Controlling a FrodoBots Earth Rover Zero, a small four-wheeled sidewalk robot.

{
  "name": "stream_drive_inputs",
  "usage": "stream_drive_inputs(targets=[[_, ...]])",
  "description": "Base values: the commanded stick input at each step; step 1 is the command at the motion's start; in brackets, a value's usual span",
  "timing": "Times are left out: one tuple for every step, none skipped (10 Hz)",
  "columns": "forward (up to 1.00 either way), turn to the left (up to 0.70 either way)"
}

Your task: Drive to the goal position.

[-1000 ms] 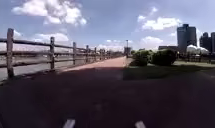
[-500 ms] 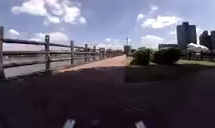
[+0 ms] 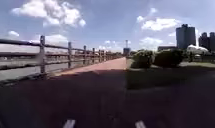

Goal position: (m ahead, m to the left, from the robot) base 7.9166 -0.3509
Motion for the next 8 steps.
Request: stream_drive_inputs(targets=[[0.70, 0.00], [0.70, 0.00], [0.70, 0.00], [0.70, 0.00], [0.70, 0.00], [0.70, 0.00], [0.70, 0.00], [0.70, 0.00]])
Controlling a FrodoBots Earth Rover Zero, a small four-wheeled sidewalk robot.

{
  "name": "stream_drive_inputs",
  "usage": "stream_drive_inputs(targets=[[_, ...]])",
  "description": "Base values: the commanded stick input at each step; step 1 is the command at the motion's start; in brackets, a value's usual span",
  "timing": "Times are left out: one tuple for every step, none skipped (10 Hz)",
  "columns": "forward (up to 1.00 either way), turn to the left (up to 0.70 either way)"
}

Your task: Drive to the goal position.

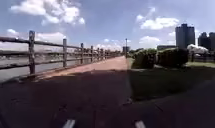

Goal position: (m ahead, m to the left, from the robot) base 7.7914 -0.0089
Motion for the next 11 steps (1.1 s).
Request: stream_drive_inputs(targets=[[0.70, 0.00], [0.70, 0.00], [0.70, 0.00], [0.70, 0.00], [0.70, 0.00], [0.70, 0.00], [0.70, 0.00], [0.70, 0.00], [0.70, 0.00], [0.70, 0.00], [0.70, 0.00]])
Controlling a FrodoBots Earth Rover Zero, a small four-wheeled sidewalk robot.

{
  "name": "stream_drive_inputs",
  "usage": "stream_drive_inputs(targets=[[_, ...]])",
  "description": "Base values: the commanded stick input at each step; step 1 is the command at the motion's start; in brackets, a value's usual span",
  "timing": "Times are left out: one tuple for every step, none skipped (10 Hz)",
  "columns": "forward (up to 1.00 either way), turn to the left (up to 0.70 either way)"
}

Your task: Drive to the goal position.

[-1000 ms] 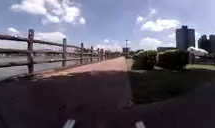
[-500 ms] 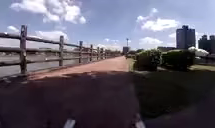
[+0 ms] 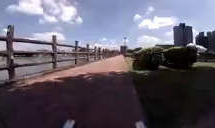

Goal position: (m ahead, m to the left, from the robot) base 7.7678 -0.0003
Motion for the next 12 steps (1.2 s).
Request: stream_drive_inputs(targets=[[0.70, 0.00], [0.70, 0.00], [0.70, 0.00], [0.70, 0.00], [0.70, 0.00], [0.70, 0.00], [0.70, 0.00], [0.70, 0.00], [0.70, 0.00], [0.70, 0.00], [0.70, 0.00], [0.70, 0.00]])
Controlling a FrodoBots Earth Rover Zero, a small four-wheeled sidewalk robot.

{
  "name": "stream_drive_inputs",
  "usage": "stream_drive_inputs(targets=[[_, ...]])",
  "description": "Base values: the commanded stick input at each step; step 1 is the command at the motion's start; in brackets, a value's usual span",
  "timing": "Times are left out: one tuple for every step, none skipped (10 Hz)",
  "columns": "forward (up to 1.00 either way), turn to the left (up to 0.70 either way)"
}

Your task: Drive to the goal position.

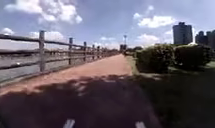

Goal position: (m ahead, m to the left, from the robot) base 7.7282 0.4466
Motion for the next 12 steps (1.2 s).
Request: stream_drive_inputs(targets=[[0.70, 0.00], [0.70, 0.00], [0.70, 0.00], [0.70, 0.00], [0.70, 0.00], [0.70, 0.00], [0.70, 0.00], [0.70, 0.00], [0.70, 0.00], [0.70, 0.00], [0.70, 0.00], [0.70, 0.00]])
